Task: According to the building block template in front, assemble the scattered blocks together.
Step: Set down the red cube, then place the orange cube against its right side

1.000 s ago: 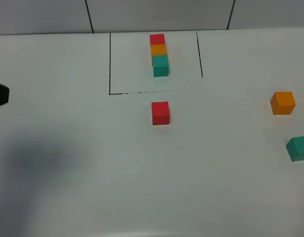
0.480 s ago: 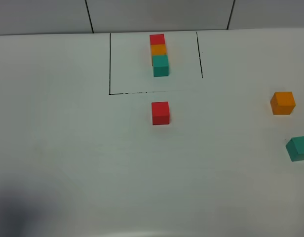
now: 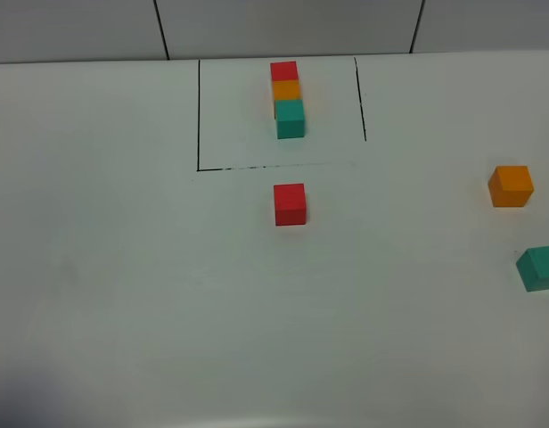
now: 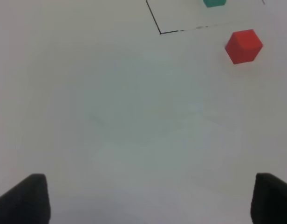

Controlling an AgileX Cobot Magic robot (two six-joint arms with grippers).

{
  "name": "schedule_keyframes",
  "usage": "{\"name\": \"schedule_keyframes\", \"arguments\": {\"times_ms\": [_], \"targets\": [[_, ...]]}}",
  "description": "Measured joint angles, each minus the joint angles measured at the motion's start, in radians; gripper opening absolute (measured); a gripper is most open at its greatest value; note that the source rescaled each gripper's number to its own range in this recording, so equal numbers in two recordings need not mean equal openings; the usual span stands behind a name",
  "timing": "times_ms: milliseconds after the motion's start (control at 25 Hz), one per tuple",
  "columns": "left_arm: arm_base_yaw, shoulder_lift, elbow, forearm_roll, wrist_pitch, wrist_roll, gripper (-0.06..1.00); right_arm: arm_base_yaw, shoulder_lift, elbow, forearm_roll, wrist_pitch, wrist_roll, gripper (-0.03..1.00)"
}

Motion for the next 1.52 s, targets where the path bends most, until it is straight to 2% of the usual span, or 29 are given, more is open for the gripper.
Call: {"name": "schedule_keyframes", "arguments": {"times_ms": [160,360,560,920,1080,1200,1520], "targets": [[0.000,-0.102,0.040,-0.001,0.053,0.000,0.81,0.000,0.000,0.000,0.000,0.000,0.000,0.75],[0.000,-0.201,0.077,-0.001,0.054,0.000,0.79,0.000,0.000,0.000,0.000,0.000,0.000,0.75],[0.000,-0.205,0.078,-0.001,0.051,-0.003,0.77,0.000,0.000,0.000,0.000,0.000,0.006,0.75],[0.003,-0.205,0.078,-0.001,0.051,-0.003,0.60,0.000,0.000,0.000,0.000,0.000,0.006,0.75],[0.054,-0.205,0.078,-0.002,0.051,-0.003,0.51,0.000,0.000,0.000,0.000,0.000,0.006,0.75],[0.064,-0.205,0.078,-0.002,0.051,-0.003,0.45,0.000,0.000,0.000,0.000,0.000,0.006,0.75],[0.066,-0.205,0.078,-0.002,0.051,-0.004,0.37,0.000,0.000,0.000,0.000,0.000,0.006,0.75]]}}
